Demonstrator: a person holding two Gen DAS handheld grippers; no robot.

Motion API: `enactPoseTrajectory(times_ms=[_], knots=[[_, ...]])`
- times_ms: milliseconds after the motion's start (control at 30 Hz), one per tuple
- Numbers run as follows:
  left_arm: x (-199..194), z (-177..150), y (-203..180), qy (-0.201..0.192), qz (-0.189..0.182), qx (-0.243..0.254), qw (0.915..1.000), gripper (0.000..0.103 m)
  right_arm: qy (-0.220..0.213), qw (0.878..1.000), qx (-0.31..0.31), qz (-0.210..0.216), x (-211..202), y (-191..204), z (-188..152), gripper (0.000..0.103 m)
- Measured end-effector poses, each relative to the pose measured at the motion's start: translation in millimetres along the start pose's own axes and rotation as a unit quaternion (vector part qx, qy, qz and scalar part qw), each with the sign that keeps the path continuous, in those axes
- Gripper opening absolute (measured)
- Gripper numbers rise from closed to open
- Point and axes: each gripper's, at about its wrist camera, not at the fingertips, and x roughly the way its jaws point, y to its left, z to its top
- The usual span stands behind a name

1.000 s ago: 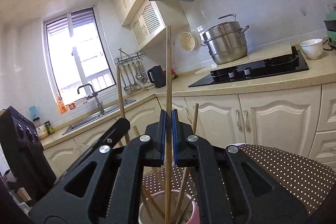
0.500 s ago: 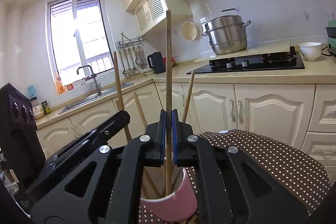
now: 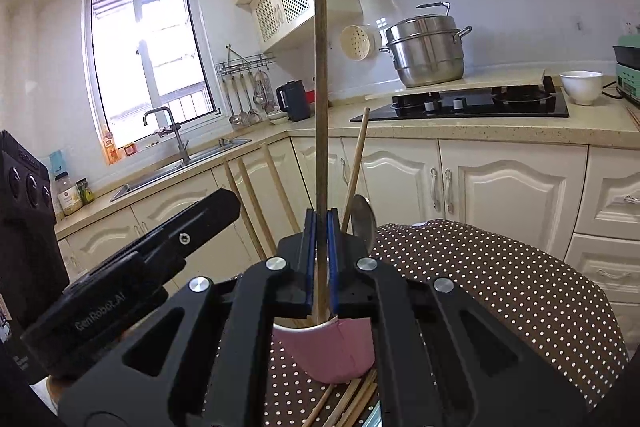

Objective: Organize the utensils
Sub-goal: 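Lower both held chopsticks into the pink cup and open both tools, then withdraw both open tools from the cup back over the utensil pile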

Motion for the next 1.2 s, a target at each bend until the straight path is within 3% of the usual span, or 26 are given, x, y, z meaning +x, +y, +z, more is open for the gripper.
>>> enactPoseTrajectory(times_ms=[167, 467, 567, 633, 833, 1000, 1133, 1200], knots=[[-14.2, 0.8, 8.1, 0.002, 0.023, -0.007, 0.9997, 0.054, 0.013, 1.0, -0.004, -0.002, 0.8, 7.4, -2.7, 0.006], [-31.4, -2.6, 13.1, 0.027, 0.04, 0.007, 0.9988, 0.055, 0.024, 1.0, 0.006, -0.018, -3.4, 16.3, -6.8, 0.008], [-37.1, -3.9, 12.7, 0.039, 0.039, 0.009, 0.9984, 0.055, 0.023, 0.999, 0.009, -0.022, -10.2, 17.1, -6.3, 0.023], [-40.1, -4.6, 12.6, 0.049, 0.036, 0.007, 0.9981, 0.055, 0.017, 0.999, 0.013, -0.024, -17.6, 16.7, -6.0, 0.05], [-44.7, -13.0, 14.9, 0.111, 0.017, -0.007, 0.9937, 0.055, 0.016, 0.999, 0.023, -0.035, -37.5, 10.0, -6.6, 0.051], [-34.1, -31.9, 13.0, 0.208, 0.002, -0.017, 0.978, 0.055, 0.038, 0.998, 0.038, -0.041, -50.6, -6.1, -18.1, 0.053], [-20.3, -61.7, 11.9, 0.304, -0.009, -0.018, 0.9523, 0.055, 0.079, 0.994, 0.056, -0.045, -57.8, -22.2, -35.9, 0.053], [-17.5, -77.1, 12.9, 0.331, 0.01, -0.009, 0.9436, 0.055, 0.102, 0.992, 0.062, -0.048, -61.2, -28.3, -46.3, 0.053]])
